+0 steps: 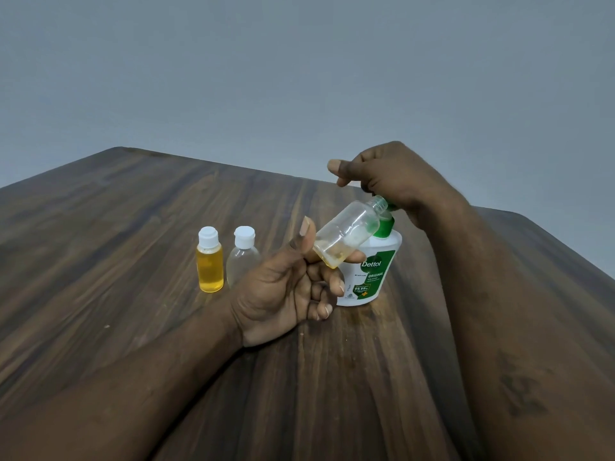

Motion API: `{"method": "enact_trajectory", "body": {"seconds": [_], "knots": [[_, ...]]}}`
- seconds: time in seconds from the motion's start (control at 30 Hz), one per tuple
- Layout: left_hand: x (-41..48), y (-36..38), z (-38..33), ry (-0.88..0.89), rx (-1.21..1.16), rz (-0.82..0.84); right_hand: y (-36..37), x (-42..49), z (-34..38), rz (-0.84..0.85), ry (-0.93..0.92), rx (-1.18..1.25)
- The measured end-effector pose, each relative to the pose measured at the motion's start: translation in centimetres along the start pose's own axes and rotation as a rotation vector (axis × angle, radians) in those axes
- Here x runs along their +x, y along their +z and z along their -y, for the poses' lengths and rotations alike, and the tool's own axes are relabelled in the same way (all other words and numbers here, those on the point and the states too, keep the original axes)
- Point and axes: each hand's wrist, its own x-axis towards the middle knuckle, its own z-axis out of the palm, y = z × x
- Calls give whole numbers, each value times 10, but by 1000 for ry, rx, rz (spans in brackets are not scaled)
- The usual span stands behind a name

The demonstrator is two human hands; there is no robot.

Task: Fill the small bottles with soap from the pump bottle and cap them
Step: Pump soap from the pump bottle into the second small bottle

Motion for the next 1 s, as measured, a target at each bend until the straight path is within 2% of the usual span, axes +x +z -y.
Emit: {"method": "enact_trajectory", "body": {"seconds": [0.1, 0.23, 0.3, 0.57, 0.8, 0.9, 1.0], "knots": [[-1, -4, -1, -61, -103, -61, 0, -1, 1, -5, -10, 1], [-1, -4, 2, -31, -149, -98, 7, -1, -6, 121, 65, 5], [0, 0, 1, 3, -99, -103, 9, 0, -9, 157, 96, 15], [2, -1, 3, 76, 46, -58, -1, -2, 2, 5, -19, -10], [0, -2, 0, 76, 19, 17, 9, -1, -9, 169, 102, 31], [1, -2, 0, 71, 17, 5, 8, 0, -8, 155, 96, 26], [1, -3, 1, 79, 15, 38, 1, -2, 0, 68, 46, 21]]}}
